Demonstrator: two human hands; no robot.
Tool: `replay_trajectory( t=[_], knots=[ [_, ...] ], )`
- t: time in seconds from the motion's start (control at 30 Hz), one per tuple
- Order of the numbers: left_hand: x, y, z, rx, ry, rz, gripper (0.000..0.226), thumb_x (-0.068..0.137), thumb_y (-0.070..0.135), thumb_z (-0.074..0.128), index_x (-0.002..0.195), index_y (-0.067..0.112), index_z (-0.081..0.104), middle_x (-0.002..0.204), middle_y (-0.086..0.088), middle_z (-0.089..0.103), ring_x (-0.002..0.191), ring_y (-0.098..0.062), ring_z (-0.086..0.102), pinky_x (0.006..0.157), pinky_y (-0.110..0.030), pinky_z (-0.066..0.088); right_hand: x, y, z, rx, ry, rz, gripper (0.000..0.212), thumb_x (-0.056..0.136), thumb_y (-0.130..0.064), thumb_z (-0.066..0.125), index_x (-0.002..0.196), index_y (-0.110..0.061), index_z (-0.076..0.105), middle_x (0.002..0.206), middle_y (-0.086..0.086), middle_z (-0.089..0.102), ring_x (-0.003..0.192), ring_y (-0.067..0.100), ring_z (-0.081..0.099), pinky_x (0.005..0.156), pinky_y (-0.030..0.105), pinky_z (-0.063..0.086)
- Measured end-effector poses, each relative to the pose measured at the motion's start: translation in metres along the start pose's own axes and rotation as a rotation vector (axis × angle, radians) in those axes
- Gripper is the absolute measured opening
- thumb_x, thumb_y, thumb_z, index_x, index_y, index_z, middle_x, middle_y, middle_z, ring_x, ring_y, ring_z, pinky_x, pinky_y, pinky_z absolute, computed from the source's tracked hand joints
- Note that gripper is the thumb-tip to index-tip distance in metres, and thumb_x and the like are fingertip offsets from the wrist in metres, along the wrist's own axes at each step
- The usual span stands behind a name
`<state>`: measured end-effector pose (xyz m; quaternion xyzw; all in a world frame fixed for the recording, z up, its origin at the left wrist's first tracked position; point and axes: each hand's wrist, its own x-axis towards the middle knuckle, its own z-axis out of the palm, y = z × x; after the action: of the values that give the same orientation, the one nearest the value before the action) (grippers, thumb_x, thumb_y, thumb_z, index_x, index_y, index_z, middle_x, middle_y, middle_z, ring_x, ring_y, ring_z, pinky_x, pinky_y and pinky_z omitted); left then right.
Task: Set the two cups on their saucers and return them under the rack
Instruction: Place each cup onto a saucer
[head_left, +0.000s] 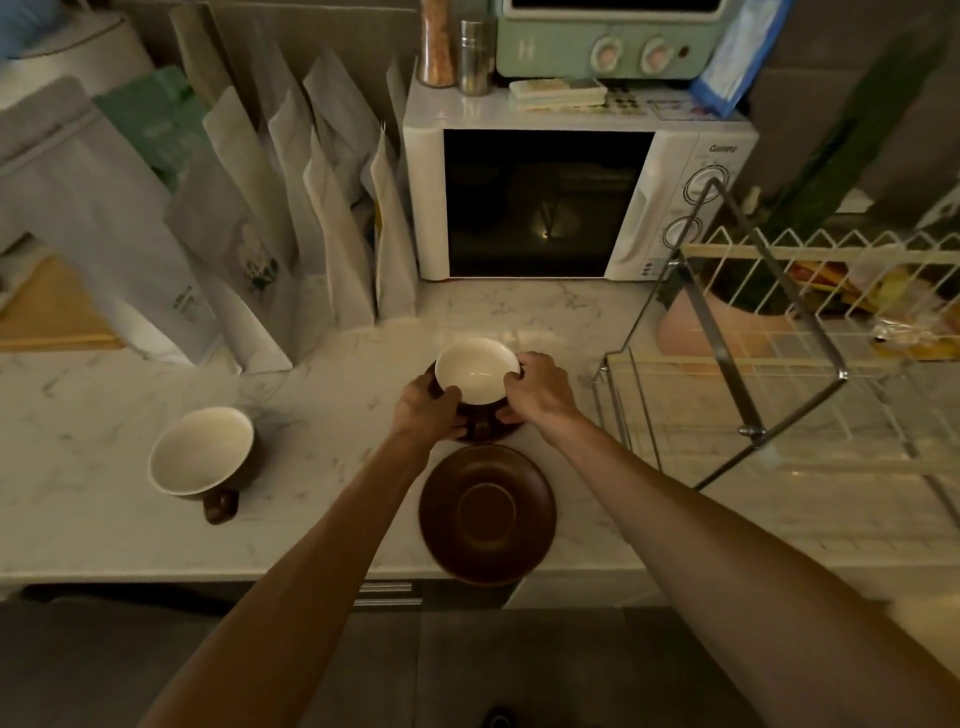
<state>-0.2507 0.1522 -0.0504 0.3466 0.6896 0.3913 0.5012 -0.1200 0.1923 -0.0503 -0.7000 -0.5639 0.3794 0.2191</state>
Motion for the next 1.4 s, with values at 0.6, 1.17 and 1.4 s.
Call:
replay_trajectory(
  t=[0.6, 1.17, 1.4],
  knots=[
    [0.008, -0.005, -0.003, 0.040, -0.025, 0.005, 0.044, 0.093, 0.011, 0.053, 0.137, 0.010, 0.048, 0.113, -0.016, 0.066, 0.088, -0.026, 0.070, 0.065, -0.035, 0.061, 0.004, 0.002, 0.002, 0.014, -0.012, 0.013, 0.036, 0.091, -0.014, 0.052, 0.126, -0.012, 0.057, 0.111, 0.014, 0.070, 0.071, 0.029, 0.075, 0.068, 0.043, 0.063],
    [-0.023, 0.004, -0.076, 0.524, 0.095, 0.268, 0.046, 0.093, 0.036, 0.055, 0.136, 0.024, 0.052, 0.128, -0.006, 0.063, 0.108, -0.026, 0.064, 0.094, -0.040, 0.052, -0.042, -0.063, 0.002, -0.584, 0.155, -0.392, 0.032, 0.097, -0.033, 0.052, 0.124, -0.017, 0.057, 0.114, 0.006, 0.067, 0.098, 0.025, 0.065, 0.072, 0.034, 0.047],
    [-0.063, -0.005, -0.170, 1.040, 0.390, 0.388, 0.044, 0.094, 0.037, 0.049, 0.136, 0.023, 0.051, 0.130, -0.007, 0.061, 0.114, -0.029, 0.060, 0.091, -0.040, 0.048, -0.071, -0.106, 0.053, -0.652, -0.058, -0.723, 0.034, 0.098, -0.035, 0.047, 0.124, -0.014, 0.057, 0.120, 0.011, 0.063, 0.105, 0.031, 0.061, 0.082, 0.041, 0.051]
  ],
)
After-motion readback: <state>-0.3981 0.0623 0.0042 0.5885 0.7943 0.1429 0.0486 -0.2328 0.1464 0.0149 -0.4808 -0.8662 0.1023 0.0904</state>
